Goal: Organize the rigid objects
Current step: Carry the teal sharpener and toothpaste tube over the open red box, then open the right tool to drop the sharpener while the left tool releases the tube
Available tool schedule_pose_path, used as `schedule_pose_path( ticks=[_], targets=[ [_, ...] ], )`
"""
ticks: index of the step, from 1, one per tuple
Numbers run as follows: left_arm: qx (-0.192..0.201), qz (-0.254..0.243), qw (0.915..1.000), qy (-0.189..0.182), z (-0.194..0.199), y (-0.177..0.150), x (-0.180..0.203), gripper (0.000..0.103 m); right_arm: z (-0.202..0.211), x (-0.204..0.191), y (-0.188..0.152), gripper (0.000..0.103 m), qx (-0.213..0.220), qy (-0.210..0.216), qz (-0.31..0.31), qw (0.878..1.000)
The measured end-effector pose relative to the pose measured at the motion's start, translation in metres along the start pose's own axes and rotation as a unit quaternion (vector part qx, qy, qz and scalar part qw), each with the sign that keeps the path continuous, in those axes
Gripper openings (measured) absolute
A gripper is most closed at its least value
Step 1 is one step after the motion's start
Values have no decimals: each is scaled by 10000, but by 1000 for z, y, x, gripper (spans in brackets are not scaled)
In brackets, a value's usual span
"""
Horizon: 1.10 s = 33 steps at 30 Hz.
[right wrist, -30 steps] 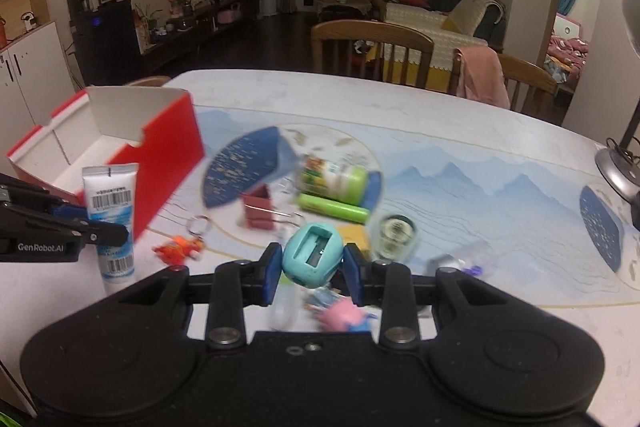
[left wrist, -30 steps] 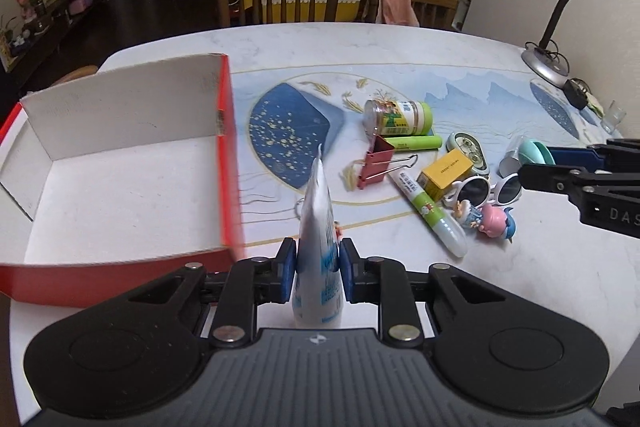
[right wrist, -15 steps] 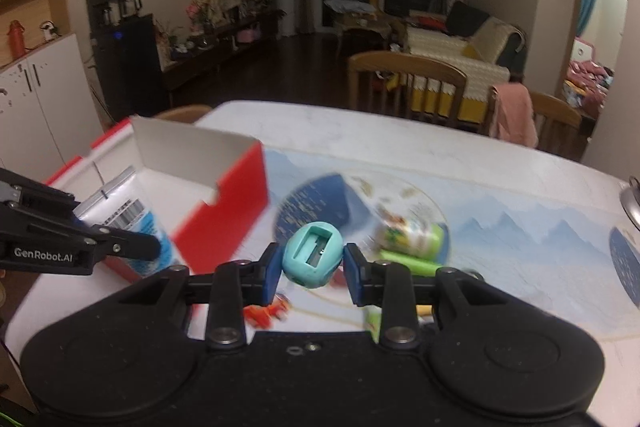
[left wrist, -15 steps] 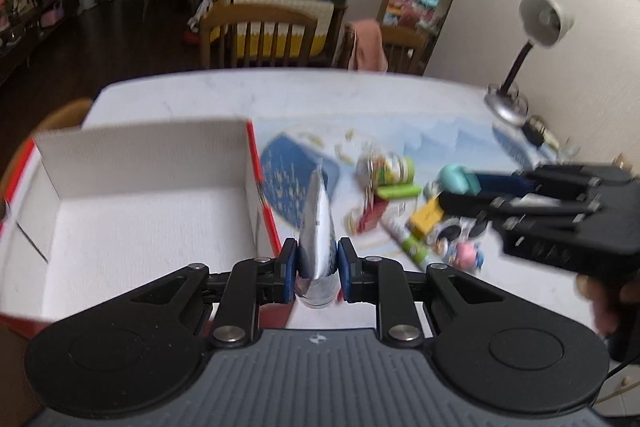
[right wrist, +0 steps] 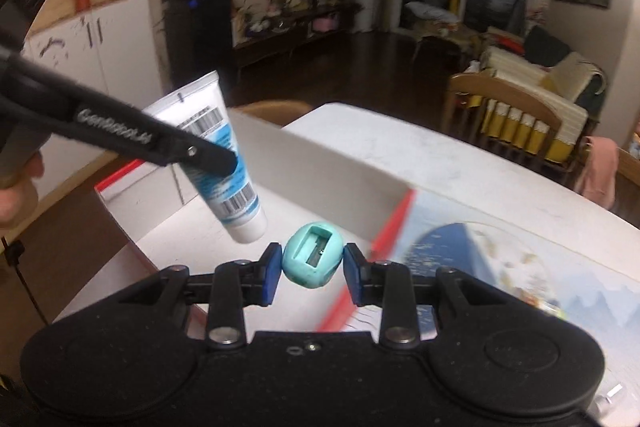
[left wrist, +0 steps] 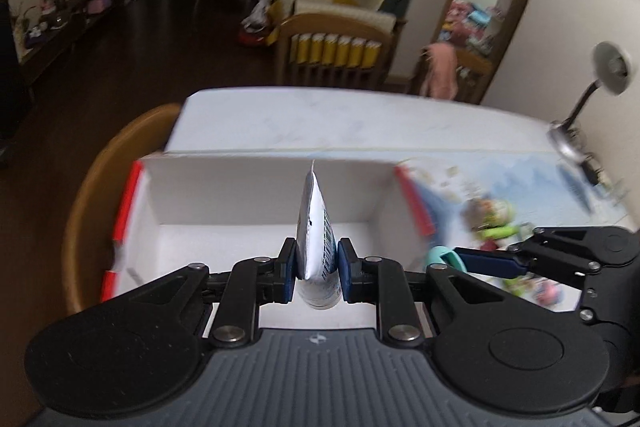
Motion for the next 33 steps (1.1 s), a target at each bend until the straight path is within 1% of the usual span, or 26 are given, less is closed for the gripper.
schedule_pose_path(
  ticks=[3, 7, 10, 14, 17, 20, 24, 27, 32, 33],
  targets=[
    [-224, 99, 9996, 117, -13, -4, -27, 21, -25, -21, 2, 32, -195, 63, 187, 9996],
    [-466, 76, 9985, 264, -27, -14, -52, 21, -53, -42, 2, 32, -485, 81, 325, 9983],
    [-624, 147, 9978, 173, -36, -17, -65, 21, -69, -52, 3, 32, -648, 30, 440, 9969],
    [-707, 283, 9971, 38, -44, -21, -77, 21, -87, -59, 5, 32, -849, -12, 425, 9955],
    [-773, 372, 9963, -60, -50, -21, -84, 21, -94, -61, 4, 32, -955, -14, 421, 9945],
    [-758, 365, 9964, -100, -52, -19, -87, 21, -97, -63, 3, 32, -1024, -68, 423, 9938],
    [-776, 262, 9966, -26, -52, -17, -86, 21, -102, -62, 2, 33, -1100, -93, 426, 9930],
    [-801, 216, 9965, -24, -52, -15, -86, 21, -104, -62, 2, 35, -1116, -75, 412, 9929],
    [-813, 90, 9966, 33, -49, -11, -84, 23, -102, -61, 5, 44, -1025, -51, 377, 9940],
    [-798, 71, 9968, 56, -48, -11, -84, 25, -99, -59, 5, 45, -1003, -36, 338, 9944]
  ],
)
Point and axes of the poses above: each gripper's, at about its wrist camera, not at the fingertips, and z roughly against the way its jaws point, x to its right, y to its top, the point moved 2 cm from there along -z, roughly the way its jaws point, and after that the axes turned 14 degrees about -y, right-handed, at the moved point
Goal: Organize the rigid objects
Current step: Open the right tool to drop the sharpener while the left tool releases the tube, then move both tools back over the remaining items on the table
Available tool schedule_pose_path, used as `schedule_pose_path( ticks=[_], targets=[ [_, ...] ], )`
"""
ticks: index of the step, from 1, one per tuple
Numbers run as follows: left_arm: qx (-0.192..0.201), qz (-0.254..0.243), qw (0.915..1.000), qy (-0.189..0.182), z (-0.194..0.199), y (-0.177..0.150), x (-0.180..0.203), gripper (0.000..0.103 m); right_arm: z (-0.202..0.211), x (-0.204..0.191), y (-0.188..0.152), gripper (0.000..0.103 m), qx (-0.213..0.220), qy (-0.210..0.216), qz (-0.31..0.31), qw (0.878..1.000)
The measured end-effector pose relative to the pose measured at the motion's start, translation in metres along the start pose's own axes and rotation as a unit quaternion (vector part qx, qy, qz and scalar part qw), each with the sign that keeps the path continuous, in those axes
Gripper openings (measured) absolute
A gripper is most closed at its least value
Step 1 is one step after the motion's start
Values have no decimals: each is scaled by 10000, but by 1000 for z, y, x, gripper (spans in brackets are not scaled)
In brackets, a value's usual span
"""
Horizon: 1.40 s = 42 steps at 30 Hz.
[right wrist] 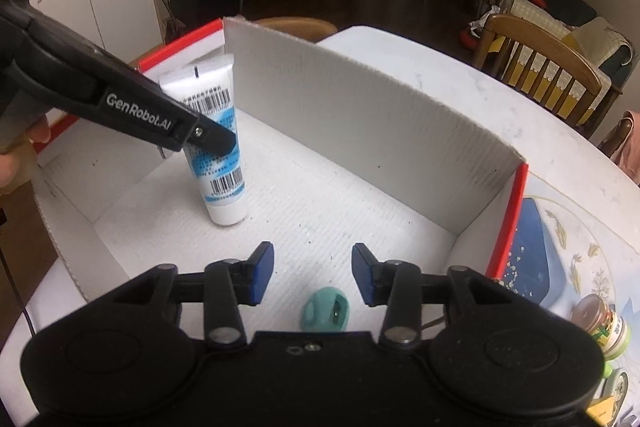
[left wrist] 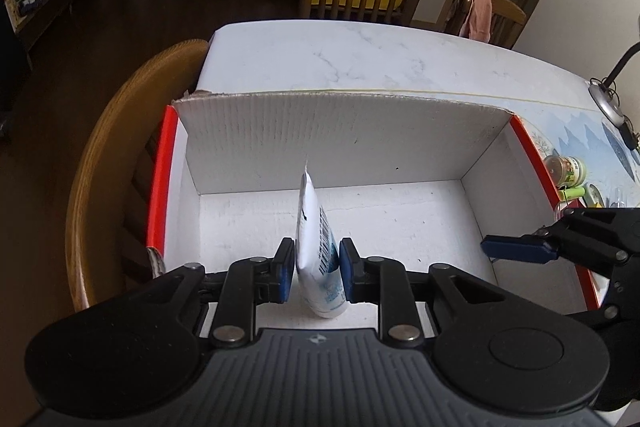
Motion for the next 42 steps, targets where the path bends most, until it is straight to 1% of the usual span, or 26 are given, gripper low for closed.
schedule_pose_path(
  ticks=[2, 3, 4, 9, 12, 16, 18, 21, 23, 27, 30, 31, 35, 37, 40, 42],
  targets=[
    [47, -12, 10000, 55, 4, 0, 0, 39, 6, 2, 0, 47, 63, 66, -70, 9999],
    [80, -26, 9999, 74, 6, 0, 0, 58, 10, 4, -1, 47, 108, 79, -90, 9999],
    [143, -52, 9998, 93, 9, -1, 1, 72, 13, 5, -1, 48, 151, 101, -120, 9998],
    [331, -201, 9991, 149, 27, -3, 12, 73, 35, 14, -5, 52, 366, 220, -301, 9986],
    [447, -282, 9985, 134, 38, -6, 25, 73, 50, 21, -9, 57, 501, 298, -396, 9975],
    [630, -394, 9972, 83, 54, -10, 47, 73, 70, 32, -16, 60, 662, 366, -514, 9958],
    [701, -475, 9964, 63, 60, -13, 60, 73, 81, 38, -19, 64, 740, 389, -590, 9947],
    [785, -566, 9953, 26, 64, -16, 80, 73, 96, 48, -27, 65, 856, 416, -709, 9929],
    [821, -595, 9948, -33, 65, -19, 93, 73, 105, 57, -34, 70, 907, 439, -804, 9916],
    [854, -643, 9942, -147, 63, -24, 119, 73, 120, 73, -49, 78, 997, 395, -1001, 9892],
    [881, -701, 9934, -210, 58, -27, 141, 80, 131, 91, -65, 83, 1061, 309, -1154, 9871],
    [891, -723, 9931, -234, 56, -28, 149, 81, 135, 99, -71, 85, 1065, 271, -1234, 9863],
    [864, -746, 9930, -311, 43, -33, 177, 81, 145, 129, -96, 87, 1069, 100, -1479, 9832],
    [843, -730, 9932, -335, 36, -35, 189, 83, 150, 145, -110, 88, 1051, -9, -1562, 9821],
    [812, -720, 9932, -419, 23, -38, 206, 84, 153, 167, -130, 88, 991, -161, -1701, 9803],
    [771, -740, 9935, -389, 14, -39, 217, 85, 153, 181, -142, 88, 935, -263, -1757, 9796]
  ],
)
Point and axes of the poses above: each gripper's, at about its wrist camera, not at the fingertips, and z roughly against the way its jaws point, x to its right, y to its top, the point moved 2 cm from there along -z, roughly the way its jaws point, and after that the axes turned 14 degrees about -y, right-handed, at the moved point
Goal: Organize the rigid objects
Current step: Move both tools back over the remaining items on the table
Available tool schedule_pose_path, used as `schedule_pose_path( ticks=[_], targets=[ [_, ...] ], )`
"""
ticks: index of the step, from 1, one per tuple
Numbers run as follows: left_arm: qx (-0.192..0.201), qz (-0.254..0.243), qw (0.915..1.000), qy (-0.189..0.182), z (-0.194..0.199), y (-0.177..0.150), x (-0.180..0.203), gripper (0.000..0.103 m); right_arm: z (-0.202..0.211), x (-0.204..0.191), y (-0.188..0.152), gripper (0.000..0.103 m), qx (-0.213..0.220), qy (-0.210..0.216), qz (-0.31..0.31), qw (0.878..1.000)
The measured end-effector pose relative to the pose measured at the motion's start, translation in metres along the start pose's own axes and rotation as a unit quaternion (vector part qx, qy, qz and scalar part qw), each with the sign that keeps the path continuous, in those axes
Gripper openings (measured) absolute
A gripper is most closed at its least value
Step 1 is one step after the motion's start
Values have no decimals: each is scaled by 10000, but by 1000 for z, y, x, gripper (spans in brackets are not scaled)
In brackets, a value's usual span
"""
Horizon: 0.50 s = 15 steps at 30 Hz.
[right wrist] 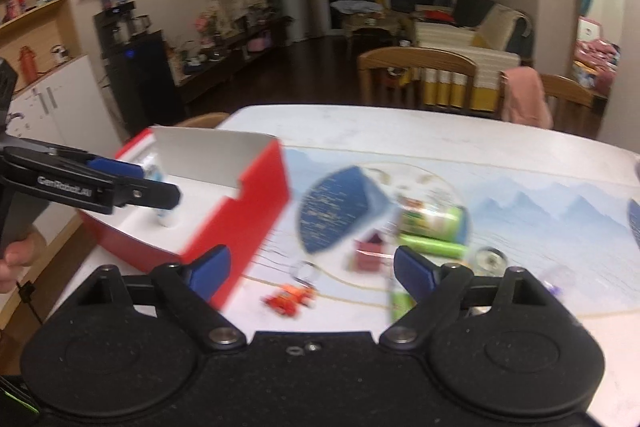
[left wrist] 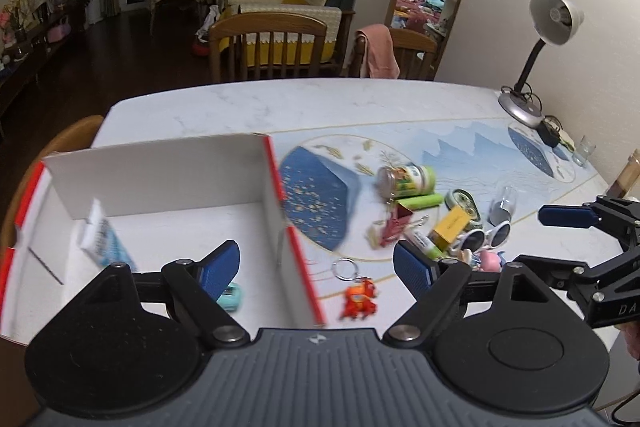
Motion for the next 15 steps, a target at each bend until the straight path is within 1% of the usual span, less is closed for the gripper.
schedule_pose_path(
  ticks=[2, 5, 6, 7, 8, 12, 15],
  targets=[
    [-17, -30, 10000, 37, -9, -3, 9, 85, 0, 16, -7, 88, -37, -83, -32, 10000],
    [-31, -11, 10000, -17, -22, -6, 23, 86, 0, 37, -16, 88, -72, -206, -39, 9998],
    [-31, -2, 10000, -20, -26, -7, 27, 90, -1, 43, -18, 88, -87, -230, -46, 9997],
    [-40, -12, 10000, 8, -32, -9, 33, 98, 0, 50, -23, 88, -103, -239, -52, 9996],
    [-38, -30, 10000, 55, -36, -10, 38, 101, -1, 55, -26, 88, -118, -254, -58, 9996],
    [-39, -62, 9999, 150, -55, -19, 55, 102, -8, 77, -37, 87, -210, -316, -51, 9993],
    [-53, -145, 9995, 268, -69, -27, 66, 102, -16, 88, -45, 85, -309, -280, -11, 9991]
  ],
)
Point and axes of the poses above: each gripper's, at about its wrist camera, not at the fingertips, and z roughly against the way its jaws point, x to its right, y to its top, the point moved 2 cm from there along -z, roughly the way its jaws point, and after that the axes turned 14 degrees about -y, right-handed, at the moved point
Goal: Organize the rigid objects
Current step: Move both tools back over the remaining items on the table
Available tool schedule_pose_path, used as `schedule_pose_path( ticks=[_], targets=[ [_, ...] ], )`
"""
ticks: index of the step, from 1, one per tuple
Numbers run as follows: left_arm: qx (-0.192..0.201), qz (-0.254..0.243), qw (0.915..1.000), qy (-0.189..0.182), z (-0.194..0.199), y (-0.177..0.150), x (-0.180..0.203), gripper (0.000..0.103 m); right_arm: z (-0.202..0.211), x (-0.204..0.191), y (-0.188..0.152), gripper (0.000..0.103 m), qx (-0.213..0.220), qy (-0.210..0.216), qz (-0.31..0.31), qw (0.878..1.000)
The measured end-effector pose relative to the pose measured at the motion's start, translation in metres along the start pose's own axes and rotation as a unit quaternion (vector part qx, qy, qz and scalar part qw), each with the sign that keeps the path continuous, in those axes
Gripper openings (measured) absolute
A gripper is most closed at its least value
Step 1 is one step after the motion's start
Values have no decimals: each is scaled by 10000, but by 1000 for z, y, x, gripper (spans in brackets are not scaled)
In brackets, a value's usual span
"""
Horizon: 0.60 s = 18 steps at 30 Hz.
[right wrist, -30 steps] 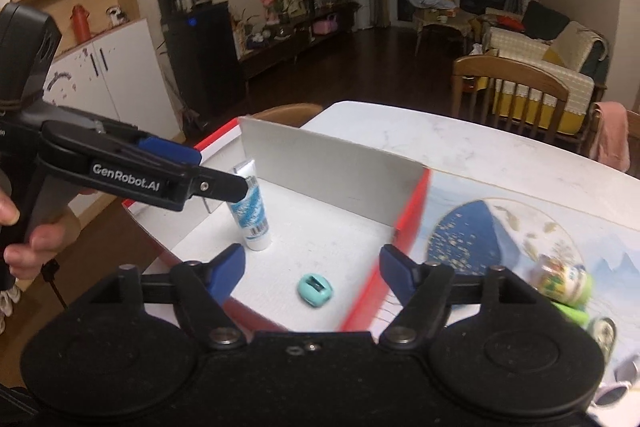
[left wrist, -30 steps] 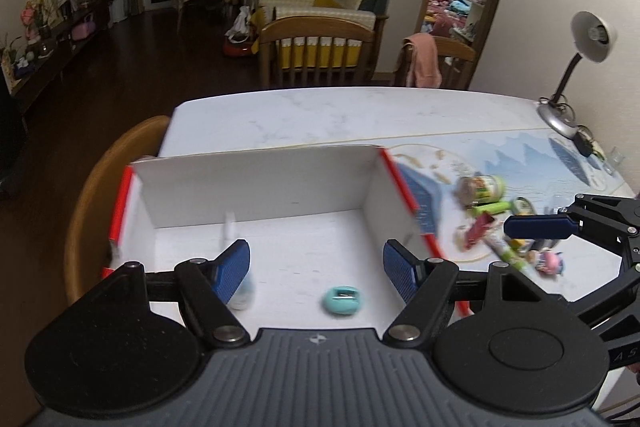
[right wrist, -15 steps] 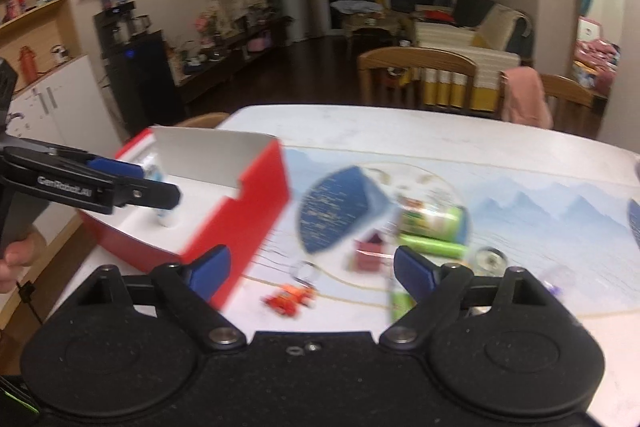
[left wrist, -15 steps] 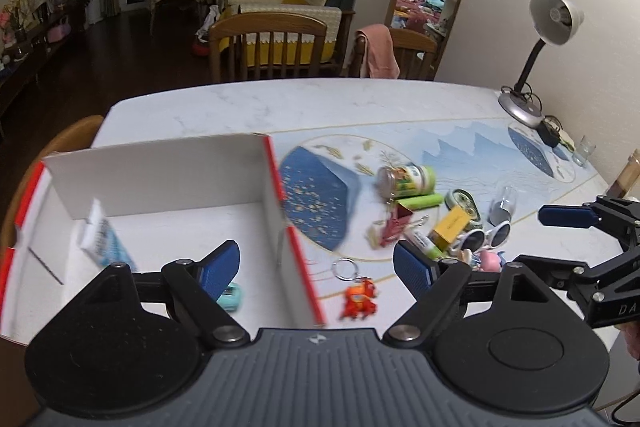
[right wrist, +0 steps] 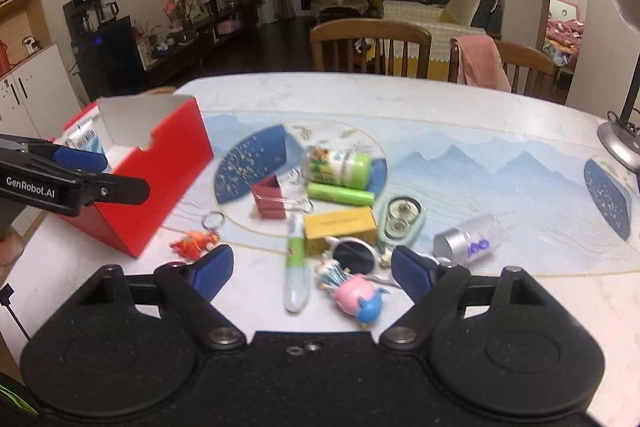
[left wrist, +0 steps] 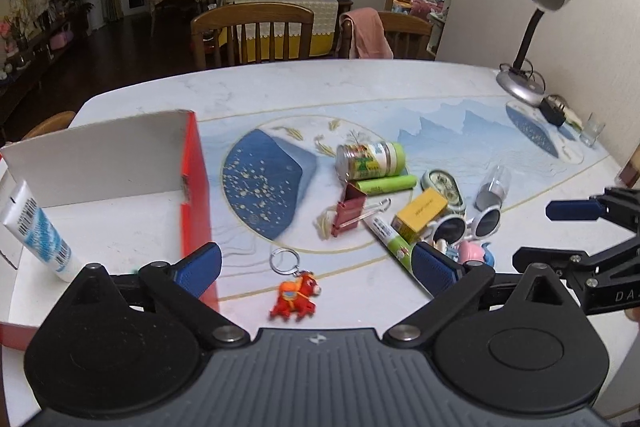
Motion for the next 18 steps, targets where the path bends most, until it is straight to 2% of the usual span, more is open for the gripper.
schedule_pose_path(
  ticks=[11, 18],
  targets=[
    [-52, 132, 9985, 530, -46, -31, 10, 102, -39, 16, -16, 76, -332, 217, 453, 9982],
    [-64, 355, 9958, 836, -67, -42, 0, 102, -65, 19, -25, 73, -617, 239, 678, 9955]
  ],
)
Point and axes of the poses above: each gripper's, at about its wrist camera, not at the fingertips, and z roughly against the way its jaws point, x to its right, y to its top, the point moved 2 cm from there along -z, roughly the way its jaws point, and after that the axes turned 14 degrees about -y, right-handed, at the moved point
